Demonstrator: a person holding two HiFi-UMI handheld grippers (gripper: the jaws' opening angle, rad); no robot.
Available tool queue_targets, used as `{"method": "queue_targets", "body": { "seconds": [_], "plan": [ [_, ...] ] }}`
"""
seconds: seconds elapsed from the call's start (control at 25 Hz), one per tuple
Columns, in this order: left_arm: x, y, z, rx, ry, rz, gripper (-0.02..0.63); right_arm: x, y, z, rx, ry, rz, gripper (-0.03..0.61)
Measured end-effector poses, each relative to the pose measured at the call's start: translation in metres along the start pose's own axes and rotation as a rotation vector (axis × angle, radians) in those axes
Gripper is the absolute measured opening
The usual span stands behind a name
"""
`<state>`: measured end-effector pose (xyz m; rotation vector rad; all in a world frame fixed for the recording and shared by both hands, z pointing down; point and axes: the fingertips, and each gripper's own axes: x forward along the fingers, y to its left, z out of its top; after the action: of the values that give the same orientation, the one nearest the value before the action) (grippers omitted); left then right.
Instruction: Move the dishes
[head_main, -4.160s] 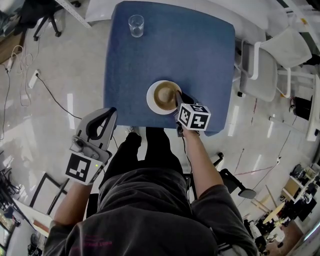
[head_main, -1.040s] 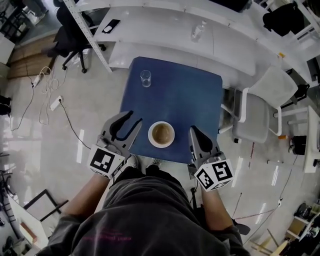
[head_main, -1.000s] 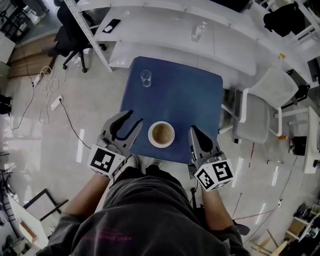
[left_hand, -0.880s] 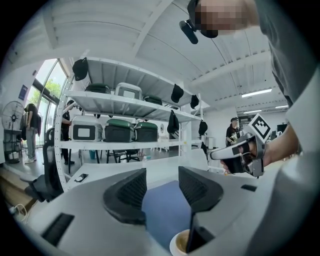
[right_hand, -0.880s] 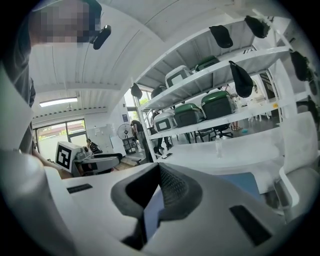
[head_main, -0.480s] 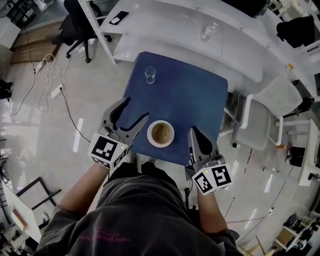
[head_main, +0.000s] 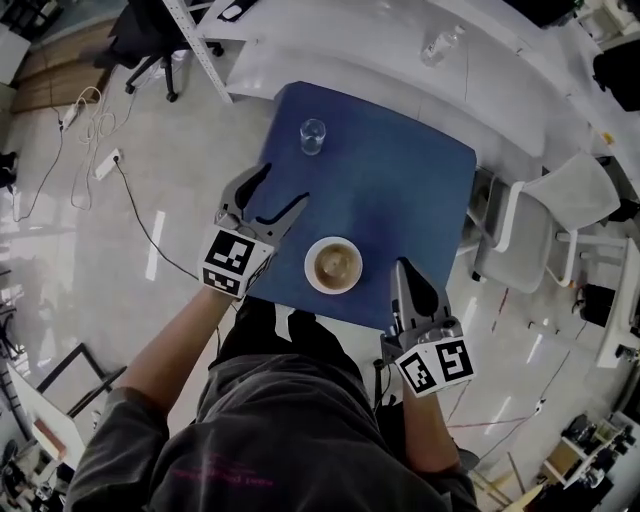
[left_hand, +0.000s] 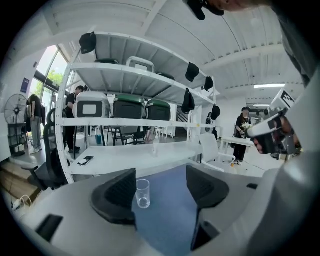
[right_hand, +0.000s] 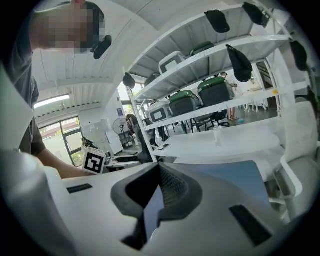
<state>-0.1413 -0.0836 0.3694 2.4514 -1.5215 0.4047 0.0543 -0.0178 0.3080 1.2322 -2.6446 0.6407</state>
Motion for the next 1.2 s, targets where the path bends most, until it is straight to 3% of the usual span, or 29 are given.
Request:
{"method": "queue_targets", "body": {
  "seconds": [0.24, 0.64, 0.96, 1.2],
  "plan": [
    [0.045, 0.033, -0.033, 0.014, 0.065, -0.086, 0.305, 0.022, 0.0, -0.011, 0.039, 0.042, -0.109, 0.003],
    [0.123, 0.069, -0.1, 0.076, 0.169, -0.183, 0.311, 0.06, -0.008, -0.034, 0.087, 0.089, -0.191, 0.003],
    [0.175, 0.075, -0.143, 0.143, 0.237, -0.25, 0.318, 0.066, -0.027, -0.062, 0.12, 0.163, -0.243, 0.003],
    [0.203, 0.064, -0.152, 0.194, 0.224, -0.303, 0.318, 0.071, -0.038, -0.076, 0.145, 0.2, -0.264, 0.003]
  ]
}}
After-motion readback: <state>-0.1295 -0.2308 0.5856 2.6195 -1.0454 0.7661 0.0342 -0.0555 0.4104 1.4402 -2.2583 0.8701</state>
